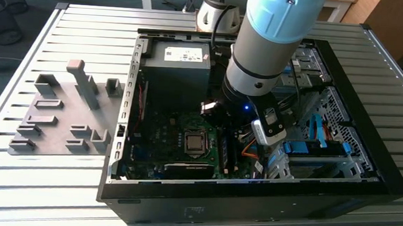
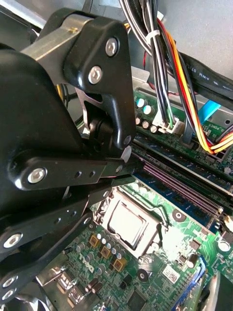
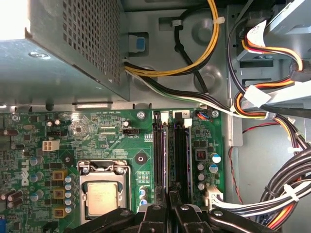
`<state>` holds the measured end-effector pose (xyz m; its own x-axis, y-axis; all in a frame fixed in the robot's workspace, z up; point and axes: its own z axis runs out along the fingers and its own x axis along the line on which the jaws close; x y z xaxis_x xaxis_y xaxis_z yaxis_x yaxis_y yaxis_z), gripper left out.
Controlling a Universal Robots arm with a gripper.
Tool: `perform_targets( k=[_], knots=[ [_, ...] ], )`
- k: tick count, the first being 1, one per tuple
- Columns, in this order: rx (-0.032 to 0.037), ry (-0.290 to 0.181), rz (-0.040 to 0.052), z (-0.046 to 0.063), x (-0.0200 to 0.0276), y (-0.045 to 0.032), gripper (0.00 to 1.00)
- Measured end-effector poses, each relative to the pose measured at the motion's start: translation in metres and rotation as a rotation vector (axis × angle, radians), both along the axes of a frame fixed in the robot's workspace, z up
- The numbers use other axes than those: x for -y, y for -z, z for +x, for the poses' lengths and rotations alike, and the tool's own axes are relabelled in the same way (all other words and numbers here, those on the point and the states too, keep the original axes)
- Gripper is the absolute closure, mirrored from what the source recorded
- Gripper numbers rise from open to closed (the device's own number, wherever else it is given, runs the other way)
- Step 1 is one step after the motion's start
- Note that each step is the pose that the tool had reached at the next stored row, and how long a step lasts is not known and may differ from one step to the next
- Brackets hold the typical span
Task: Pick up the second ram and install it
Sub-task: 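Press down the second ram until it locks into place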
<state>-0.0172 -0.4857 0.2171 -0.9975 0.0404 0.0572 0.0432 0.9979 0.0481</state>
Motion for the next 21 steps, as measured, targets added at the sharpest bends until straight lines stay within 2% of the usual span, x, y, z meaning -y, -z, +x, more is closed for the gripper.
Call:
perform_targets(
  k=[21],
  knots=[
    [-0.0015, -0.012, -0.0003, 0.0015, 0.0, 0.004, 0.86]
  ],
)
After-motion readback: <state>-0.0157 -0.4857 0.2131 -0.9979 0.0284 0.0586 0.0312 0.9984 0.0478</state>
